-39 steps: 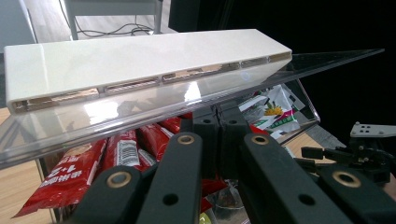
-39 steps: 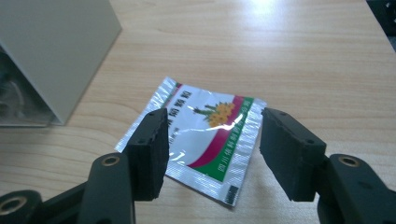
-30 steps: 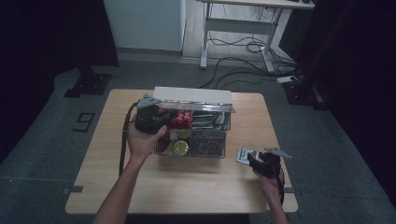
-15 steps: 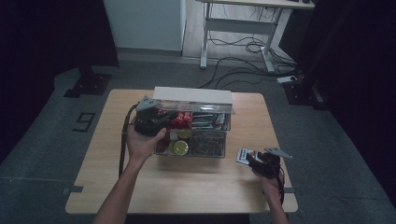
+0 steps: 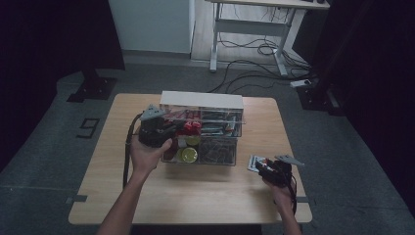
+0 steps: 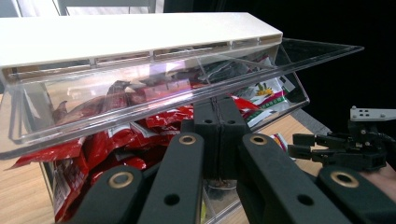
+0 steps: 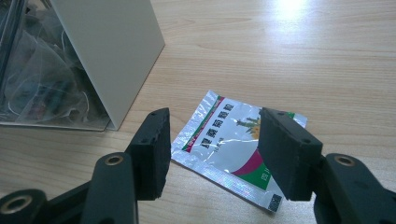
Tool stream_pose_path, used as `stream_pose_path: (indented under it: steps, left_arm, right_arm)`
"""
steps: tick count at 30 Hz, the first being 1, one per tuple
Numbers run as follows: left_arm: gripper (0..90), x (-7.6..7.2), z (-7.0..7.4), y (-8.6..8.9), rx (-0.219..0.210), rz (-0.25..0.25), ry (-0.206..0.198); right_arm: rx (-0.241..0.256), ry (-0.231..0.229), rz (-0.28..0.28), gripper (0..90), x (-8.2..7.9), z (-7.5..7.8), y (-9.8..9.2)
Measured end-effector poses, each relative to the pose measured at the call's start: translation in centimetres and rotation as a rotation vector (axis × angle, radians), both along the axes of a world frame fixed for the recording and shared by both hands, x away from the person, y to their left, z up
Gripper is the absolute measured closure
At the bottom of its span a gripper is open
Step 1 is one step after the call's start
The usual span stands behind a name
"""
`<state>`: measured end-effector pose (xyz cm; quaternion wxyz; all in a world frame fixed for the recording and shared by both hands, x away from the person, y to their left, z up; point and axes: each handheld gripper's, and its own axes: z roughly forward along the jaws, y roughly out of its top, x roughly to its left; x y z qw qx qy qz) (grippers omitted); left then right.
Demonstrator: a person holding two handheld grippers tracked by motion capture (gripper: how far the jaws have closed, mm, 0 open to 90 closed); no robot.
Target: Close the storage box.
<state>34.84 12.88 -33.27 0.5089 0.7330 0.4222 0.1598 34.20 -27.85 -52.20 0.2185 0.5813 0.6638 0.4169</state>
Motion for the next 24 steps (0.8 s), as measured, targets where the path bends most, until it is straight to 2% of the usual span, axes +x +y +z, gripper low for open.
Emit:
stream_pose_path:
  steps: [8, 14, 24]
  left_arm:
    - [88.8, -0.6, -0.2, 0.2, 0.013, -0.01, 0.005]
    - [88.8, -0.6, -0.9, 0.4, 0.018, -0.01, 0.026]
    - [88.3, -0.7, -2.1, 0.6, 0.006, -0.01, 0.045]
  right_arm:
    - [-0.001, 0.005, 0.002, 44.0, 0.0, -0.1, 0.0]
    - [-0.001, 0.01, 0.004, 44.3, 0.0, -0.3, 0.1]
    - [-0.004, 0.019, 0.005, 44.4, 0.1, -0.5, 0.1]
